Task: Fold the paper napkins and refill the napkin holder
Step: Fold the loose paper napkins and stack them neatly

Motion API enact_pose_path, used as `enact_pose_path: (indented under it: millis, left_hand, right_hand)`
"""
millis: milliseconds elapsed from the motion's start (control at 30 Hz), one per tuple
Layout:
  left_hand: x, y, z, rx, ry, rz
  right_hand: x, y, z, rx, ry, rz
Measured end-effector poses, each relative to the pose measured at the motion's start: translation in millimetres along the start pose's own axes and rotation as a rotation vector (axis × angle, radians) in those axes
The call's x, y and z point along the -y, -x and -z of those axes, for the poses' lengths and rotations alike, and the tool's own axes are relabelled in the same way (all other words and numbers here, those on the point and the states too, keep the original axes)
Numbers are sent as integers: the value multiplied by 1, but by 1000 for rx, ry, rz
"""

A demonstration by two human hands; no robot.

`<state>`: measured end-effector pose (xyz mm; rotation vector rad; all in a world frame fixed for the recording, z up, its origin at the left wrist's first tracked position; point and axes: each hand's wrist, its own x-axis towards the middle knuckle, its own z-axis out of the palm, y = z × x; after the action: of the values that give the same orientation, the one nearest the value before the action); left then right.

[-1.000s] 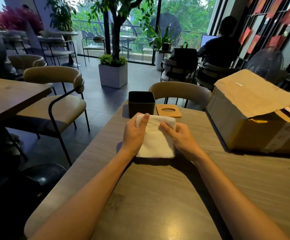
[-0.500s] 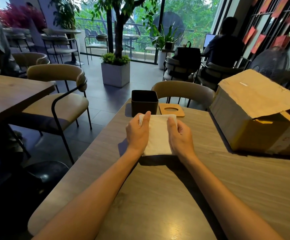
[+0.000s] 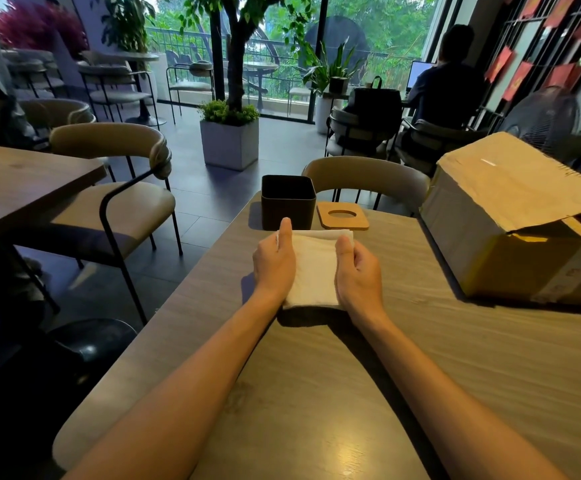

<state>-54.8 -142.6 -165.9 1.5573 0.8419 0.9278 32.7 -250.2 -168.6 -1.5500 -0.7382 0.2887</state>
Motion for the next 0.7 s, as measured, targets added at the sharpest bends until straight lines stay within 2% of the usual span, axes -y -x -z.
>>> enact_pose_path:
  millis: [167, 300, 500, 633, 700]
  left_hand:
    - [9, -3, 8, 131, -101, 20]
    - [7, 2, 13, 141, -108, -1]
    - [14, -2, 16, 22, -193, -137]
    - [21, -7, 17, 52, -149, -165]
    - [24, -8, 17, 76, -142, -120]
  right_hand:
    - [-3, -5, 6, -60, 107, -94]
    - [-3, -9, 11, -28, 69, -224]
    - [-15, -19, 10, 67, -29, -215]
    - [-26, -36, 10, 12, -12, -158]
    - [-29, -44, 11, 16, -20, -135]
